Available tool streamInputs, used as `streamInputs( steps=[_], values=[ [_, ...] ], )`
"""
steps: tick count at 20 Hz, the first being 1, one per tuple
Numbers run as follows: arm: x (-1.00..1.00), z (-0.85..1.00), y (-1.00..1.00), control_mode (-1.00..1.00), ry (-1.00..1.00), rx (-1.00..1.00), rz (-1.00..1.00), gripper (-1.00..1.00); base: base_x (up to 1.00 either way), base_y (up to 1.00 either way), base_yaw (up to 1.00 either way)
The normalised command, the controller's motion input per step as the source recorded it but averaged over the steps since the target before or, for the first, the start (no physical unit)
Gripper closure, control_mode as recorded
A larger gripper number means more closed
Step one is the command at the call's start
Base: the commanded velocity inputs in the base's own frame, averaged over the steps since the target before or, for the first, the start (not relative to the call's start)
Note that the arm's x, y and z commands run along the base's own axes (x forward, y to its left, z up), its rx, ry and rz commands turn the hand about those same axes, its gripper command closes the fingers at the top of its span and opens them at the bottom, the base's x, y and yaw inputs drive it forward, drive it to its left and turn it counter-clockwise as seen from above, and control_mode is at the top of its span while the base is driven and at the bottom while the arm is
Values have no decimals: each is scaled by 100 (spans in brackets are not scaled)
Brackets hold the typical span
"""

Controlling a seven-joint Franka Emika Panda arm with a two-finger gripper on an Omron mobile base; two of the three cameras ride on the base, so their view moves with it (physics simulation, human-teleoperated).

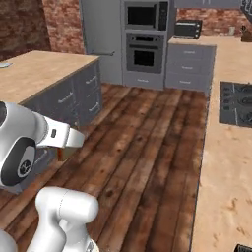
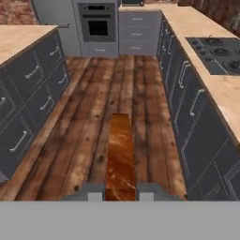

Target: Start the toaster. Once the lever pops up, take the bread to the plate on the dining counter.

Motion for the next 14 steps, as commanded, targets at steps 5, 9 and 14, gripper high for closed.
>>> streamInputs(
  steps=[5, 9, 14],
  values=[
    [0, 0, 0, 100, 0, 0, 0, 100, 48, 13, 72],
    [0, 0, 0, 100, 0, 0, 0, 100, 52, 79, 44],
    [0, 0, 0, 100, 0, 0, 0, 100, 75, 100, 5]
  ],
)
